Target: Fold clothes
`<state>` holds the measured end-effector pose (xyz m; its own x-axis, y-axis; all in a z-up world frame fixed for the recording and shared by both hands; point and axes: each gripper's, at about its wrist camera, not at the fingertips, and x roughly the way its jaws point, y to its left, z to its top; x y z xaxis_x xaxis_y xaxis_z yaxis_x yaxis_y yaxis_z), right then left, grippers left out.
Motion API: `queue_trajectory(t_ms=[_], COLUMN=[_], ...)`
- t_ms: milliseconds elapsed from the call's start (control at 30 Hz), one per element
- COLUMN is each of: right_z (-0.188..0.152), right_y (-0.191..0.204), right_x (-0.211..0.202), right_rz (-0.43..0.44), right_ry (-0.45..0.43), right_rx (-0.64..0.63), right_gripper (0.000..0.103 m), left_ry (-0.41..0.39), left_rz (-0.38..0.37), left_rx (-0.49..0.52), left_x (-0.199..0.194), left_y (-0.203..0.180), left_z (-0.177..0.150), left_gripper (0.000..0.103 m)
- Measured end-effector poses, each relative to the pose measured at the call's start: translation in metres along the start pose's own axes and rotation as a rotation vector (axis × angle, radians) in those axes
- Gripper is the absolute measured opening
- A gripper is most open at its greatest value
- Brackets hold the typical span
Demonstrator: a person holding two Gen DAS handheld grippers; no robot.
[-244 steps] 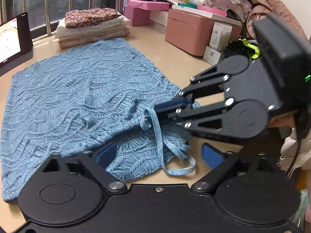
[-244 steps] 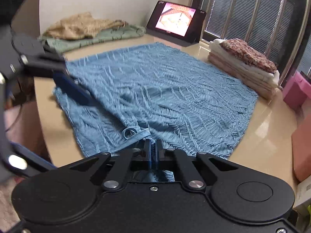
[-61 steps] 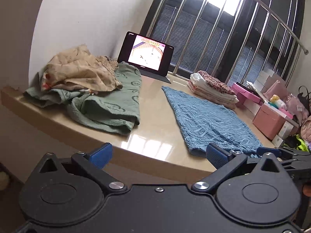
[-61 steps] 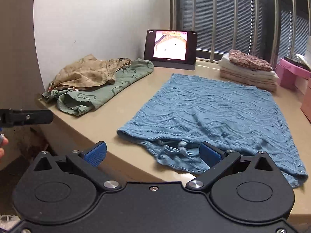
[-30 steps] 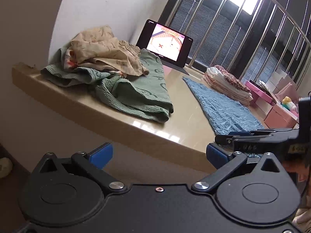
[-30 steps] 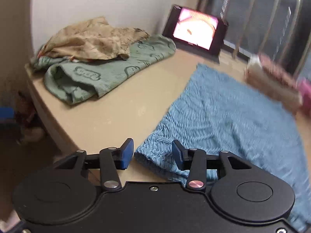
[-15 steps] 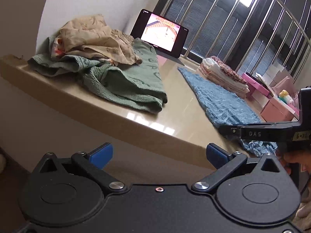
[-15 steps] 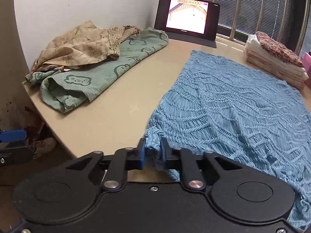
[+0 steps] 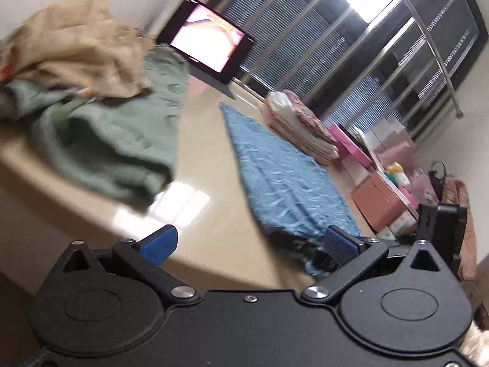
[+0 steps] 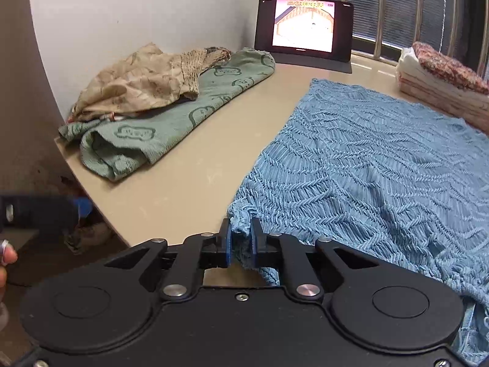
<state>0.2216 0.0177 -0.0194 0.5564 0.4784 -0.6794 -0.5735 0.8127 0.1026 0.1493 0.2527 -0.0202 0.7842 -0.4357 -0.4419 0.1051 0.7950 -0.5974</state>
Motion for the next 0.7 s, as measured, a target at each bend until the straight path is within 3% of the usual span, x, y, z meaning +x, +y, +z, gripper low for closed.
queue_trajectory(t_ms=[300, 533, 700], right_z=[0.008, 0.011, 0.011], right_y=[-0.024, -0.053, -0.067], right_x=[-0.022, -0.039, -0.052], right_rz=[0.117, 0.194, 0.182], right_ry=[-0.110, -0.189, -0.273], right_rx=[0.070, 0.181, 0.225], right_gripper=[0.010, 0.010, 0.010], left_ry=[0.117, 0.275, 0.280], left_rz=[0.025, 0.008, 0.038], left_rx=[-0.089, -0.213, -0.175], left_x=[0.066, 0.149, 0.191], left_y=[-0.009, -0.002, -0.013], left_z=[0.054, 0.084, 0.098], left_gripper=[0.103, 0.103, 0.097])
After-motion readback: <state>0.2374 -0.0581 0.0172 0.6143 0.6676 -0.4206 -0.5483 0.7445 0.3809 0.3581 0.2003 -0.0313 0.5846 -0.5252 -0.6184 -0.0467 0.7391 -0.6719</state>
